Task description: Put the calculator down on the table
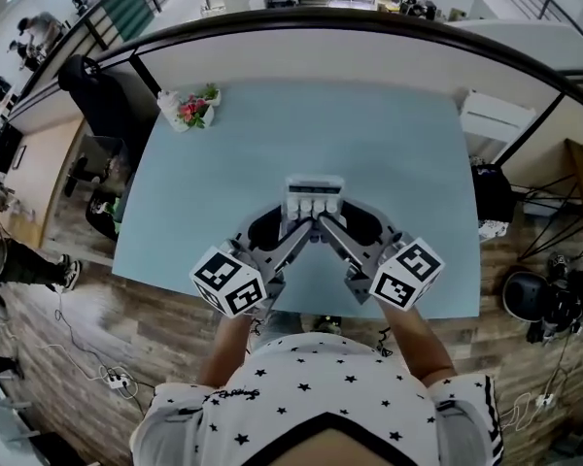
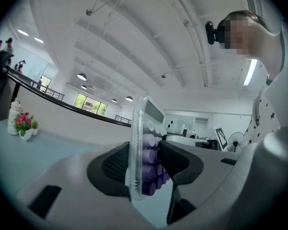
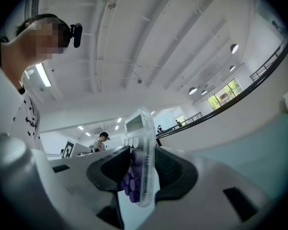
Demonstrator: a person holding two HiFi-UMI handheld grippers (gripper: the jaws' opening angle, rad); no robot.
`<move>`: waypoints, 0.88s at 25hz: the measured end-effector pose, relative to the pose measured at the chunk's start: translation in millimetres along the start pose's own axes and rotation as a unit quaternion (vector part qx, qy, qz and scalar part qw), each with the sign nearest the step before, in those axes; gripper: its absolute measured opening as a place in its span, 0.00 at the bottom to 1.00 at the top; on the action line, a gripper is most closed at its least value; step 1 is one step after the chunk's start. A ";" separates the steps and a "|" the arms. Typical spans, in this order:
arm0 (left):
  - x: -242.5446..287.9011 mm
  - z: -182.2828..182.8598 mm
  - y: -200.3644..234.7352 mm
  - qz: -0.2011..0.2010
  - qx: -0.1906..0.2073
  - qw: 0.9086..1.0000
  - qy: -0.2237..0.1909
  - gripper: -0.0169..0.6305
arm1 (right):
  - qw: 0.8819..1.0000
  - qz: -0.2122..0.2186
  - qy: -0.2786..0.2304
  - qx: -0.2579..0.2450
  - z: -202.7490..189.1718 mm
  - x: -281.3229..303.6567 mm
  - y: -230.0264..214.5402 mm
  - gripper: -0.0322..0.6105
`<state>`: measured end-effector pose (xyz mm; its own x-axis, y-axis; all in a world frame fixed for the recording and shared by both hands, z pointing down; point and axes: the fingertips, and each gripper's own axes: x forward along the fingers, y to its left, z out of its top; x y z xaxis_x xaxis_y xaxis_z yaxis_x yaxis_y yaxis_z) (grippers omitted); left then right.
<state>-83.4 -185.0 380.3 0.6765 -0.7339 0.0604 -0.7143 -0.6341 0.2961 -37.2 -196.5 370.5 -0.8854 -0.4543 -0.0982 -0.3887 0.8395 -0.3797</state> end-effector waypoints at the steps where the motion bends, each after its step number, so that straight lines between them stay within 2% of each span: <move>1: 0.1 -0.8 3.7 -0.004 -0.003 1.000 0.004 0.35 | 1.000 -0.005 0.001 0.002 -1.8 2.8 -1.4 0.30; 12: 10.9 5.5 42.1 -0.053 -0.018 0.998 0.026 0.35 | 0.998 -0.062 -0.002 0.010 -3.4 34.2 -19.6 0.30; 22: 21.2 -3.1 75.9 -0.071 -0.039 0.996 0.042 0.35 | 0.995 -0.095 0.008 0.024 -17.1 58.0 -42.2 0.30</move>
<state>-122.7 -247.9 407.0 0.7847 -0.6130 0.0921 -0.5967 -0.7066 0.3804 -76.5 -253.1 396.5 -0.8010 -0.5987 -0.0053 -0.5376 0.7231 -0.4336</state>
